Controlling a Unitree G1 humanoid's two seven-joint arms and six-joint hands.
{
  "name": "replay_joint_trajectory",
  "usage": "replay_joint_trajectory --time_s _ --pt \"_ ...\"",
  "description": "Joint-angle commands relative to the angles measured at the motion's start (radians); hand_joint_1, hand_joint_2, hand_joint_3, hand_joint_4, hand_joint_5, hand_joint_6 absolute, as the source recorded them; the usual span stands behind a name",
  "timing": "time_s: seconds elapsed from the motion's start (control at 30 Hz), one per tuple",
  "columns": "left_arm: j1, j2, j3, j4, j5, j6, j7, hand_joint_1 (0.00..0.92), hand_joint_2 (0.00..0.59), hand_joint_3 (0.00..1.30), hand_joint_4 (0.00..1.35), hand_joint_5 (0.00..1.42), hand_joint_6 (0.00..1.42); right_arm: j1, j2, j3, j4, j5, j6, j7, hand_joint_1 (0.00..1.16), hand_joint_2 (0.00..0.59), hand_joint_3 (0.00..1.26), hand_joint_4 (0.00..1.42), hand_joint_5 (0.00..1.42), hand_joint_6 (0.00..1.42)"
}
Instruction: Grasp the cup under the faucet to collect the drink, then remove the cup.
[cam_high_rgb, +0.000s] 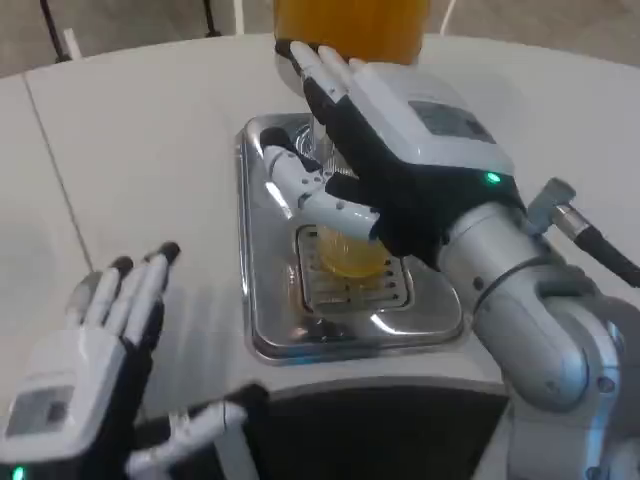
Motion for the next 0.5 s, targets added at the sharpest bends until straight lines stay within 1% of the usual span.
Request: replay_joint_trajectory --time_s 0.03,0.2,0.37,0.5 --pt "-0.05 -0.035 -0.008 0.031 -0.03 0.016 -0.029 0.001 0.055 0.0 0.0 0.0 0.0 0.033 0.02 0.018 0.004 -0.001 -0.035 0.047 0.04 0.551 0.01 0.0 0.0 0.06" --pt "-0.096 -0.069 -0.034 0.049 -0.034 0.028 -0.048 0.045 0.047 0.0 0.0 0.0 0.0 0.027 0.034 0.012 0.008 -0.025 -0.043 0.067 0.05 0.55 0.01 0.0 0.0 0.06" --pt "-0.136 -0.102 -0.074 0.068 -0.028 0.039 -0.055 0.056 0.049 0.0 0.0 0.0 0.0 0.027 0.055 0.008 0.012 -0.048 -0.05 0.079 0.06 0.553 0.01 0.0 0.0 0.06" --pt "-0.158 -0.112 -0.094 0.078 -0.02 0.043 -0.052 0.077 0.047 0.0 0.0 0.0 0.0 0.031 0.064 -0.002 0.009 -0.05 -0.056 0.088 0.06 0.554 0.01 0.0 0.0 0.06"
